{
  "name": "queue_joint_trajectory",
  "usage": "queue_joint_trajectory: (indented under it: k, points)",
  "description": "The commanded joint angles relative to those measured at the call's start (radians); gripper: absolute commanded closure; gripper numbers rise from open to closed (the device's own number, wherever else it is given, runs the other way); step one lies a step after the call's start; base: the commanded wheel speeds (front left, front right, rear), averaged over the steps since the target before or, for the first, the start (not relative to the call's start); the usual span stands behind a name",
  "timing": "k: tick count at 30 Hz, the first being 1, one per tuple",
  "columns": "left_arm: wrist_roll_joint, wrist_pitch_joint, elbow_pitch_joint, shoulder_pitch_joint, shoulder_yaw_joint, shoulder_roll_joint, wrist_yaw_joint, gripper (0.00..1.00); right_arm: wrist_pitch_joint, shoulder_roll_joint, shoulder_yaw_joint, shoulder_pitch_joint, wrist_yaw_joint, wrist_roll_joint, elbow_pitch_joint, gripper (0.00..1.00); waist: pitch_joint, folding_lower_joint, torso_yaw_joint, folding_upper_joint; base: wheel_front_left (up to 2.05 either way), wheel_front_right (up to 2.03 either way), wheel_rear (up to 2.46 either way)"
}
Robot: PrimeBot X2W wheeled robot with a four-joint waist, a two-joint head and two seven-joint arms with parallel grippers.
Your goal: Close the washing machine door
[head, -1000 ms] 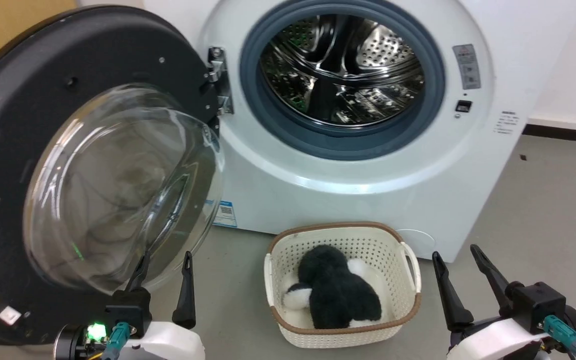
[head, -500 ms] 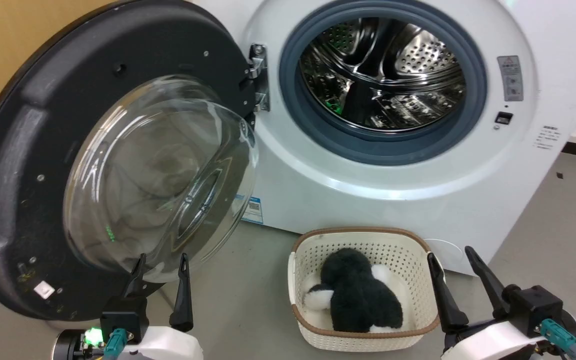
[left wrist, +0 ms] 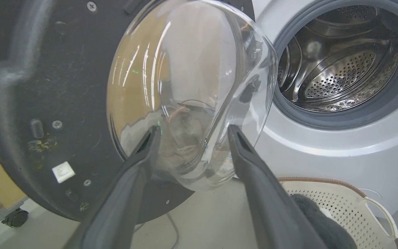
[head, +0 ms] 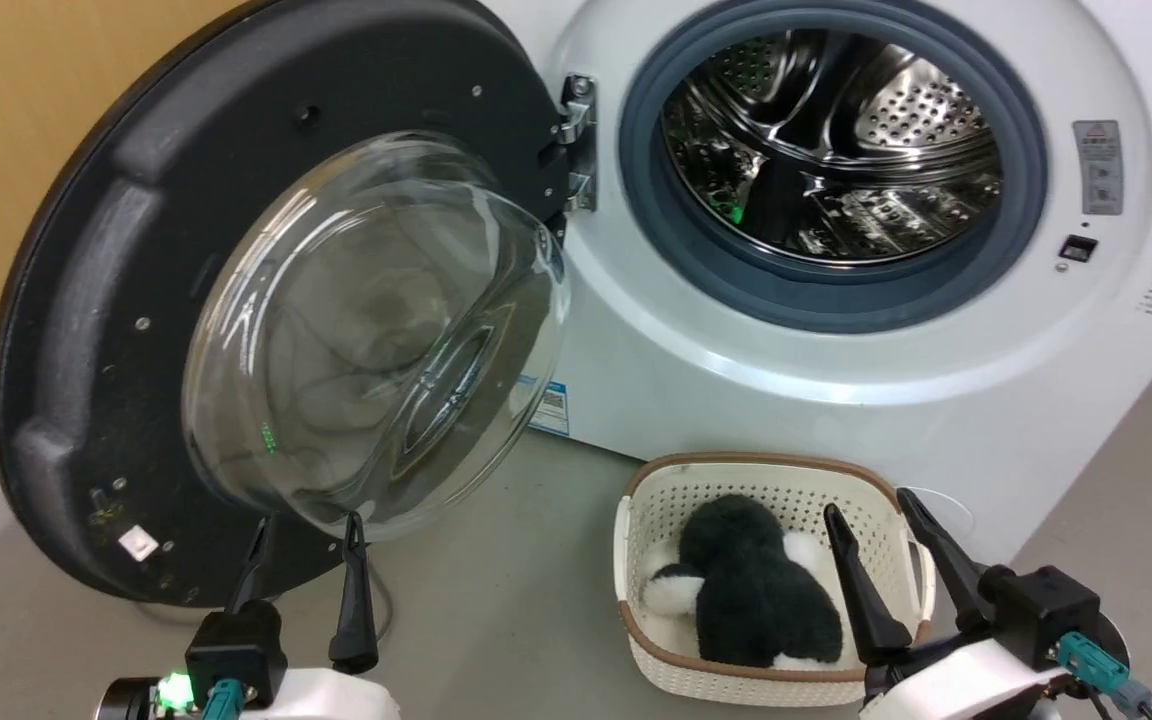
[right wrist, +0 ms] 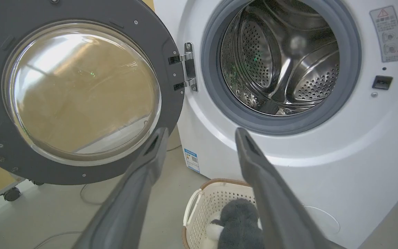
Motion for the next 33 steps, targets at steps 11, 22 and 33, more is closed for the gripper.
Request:
queue_joint_trajectory:
  k: [11,22,33]
  points:
    - [-0.016,-0.032,-0.025,0.044,0.001,0.003,0.028,0.0,-0.033,-0.019,0.044,-0.043,0.001,0.045,0.027,0.0,0.004,-0.0001,0.052,0.0,0.0,0.0,0.0]
    - [-0.021,-0.055,-0.057,0.075,0.004,-0.001,0.058,0.0,-0.056,-0.032,0.094,-0.071,0.001,0.084,0.05,0.0,0.01,-0.0001,0.102,0.0,0.0,0.0,0.0]
    - [-0.029,-0.078,-0.078,0.101,0.01,-0.004,0.081,0.0,-0.079,-0.048,0.143,-0.094,0.001,0.126,0.076,0.0,0.012,-0.0001,0.149,0.0,0.0,0.0,0.0]
